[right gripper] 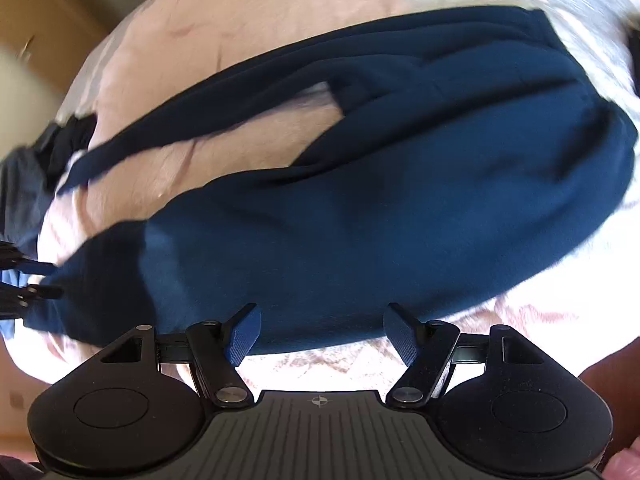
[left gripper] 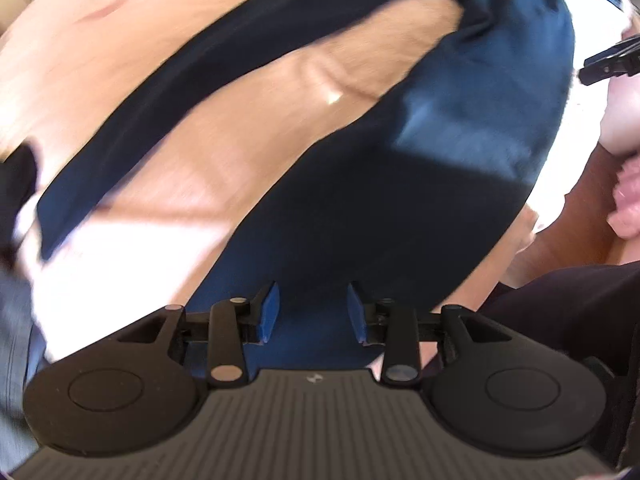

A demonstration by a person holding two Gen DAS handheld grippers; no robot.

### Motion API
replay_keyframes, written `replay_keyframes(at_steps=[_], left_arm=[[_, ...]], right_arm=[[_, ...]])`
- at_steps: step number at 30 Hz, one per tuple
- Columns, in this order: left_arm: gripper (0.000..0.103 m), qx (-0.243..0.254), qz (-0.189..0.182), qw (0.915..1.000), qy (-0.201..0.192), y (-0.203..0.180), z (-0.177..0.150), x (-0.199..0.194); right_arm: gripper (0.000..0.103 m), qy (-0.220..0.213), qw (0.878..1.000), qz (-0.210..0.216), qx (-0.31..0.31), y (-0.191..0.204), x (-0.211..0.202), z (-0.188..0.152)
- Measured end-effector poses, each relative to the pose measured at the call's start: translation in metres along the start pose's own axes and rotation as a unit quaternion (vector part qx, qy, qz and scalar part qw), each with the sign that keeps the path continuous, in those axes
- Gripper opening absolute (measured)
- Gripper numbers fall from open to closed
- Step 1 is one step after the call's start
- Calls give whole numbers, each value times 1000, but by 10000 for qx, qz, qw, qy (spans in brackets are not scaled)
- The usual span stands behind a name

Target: Fold clothes

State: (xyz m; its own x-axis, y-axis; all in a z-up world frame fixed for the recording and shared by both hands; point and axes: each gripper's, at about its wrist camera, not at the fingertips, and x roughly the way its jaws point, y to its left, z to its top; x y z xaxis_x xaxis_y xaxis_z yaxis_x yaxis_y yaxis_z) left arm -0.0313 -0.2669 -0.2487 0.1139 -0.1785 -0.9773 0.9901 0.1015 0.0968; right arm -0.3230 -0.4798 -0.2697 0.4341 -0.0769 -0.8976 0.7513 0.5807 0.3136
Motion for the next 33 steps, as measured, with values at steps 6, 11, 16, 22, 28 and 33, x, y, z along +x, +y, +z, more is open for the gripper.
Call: replay_keyframes(at_steps=[6,11,16,22,28,33], left_arm=[[36,-401,219,9989,110,27,-65,-15],[38,-291,109,9995,80,49,-105,-14],[38,-145,17,9998,-108,77,-138,-3],[38,-48,-411,9990,-155,92,-164,15],[38,252,-592,9972,-373,94,-178,-6],[38,327,-515,9971,-453,97,-180,-20]], right_arm=[[71,152,9995,4,-287,29,1,7],[71,189,9990,-163,-360,71,1,-5],[71,168,9991,-393,-80,117,5,-29],[71,236,9985,-497,38,173,13,-64],[71,143,9973,-715,105,198,2,-79],[71,166,9948,-983,198,191,-20,-78]])
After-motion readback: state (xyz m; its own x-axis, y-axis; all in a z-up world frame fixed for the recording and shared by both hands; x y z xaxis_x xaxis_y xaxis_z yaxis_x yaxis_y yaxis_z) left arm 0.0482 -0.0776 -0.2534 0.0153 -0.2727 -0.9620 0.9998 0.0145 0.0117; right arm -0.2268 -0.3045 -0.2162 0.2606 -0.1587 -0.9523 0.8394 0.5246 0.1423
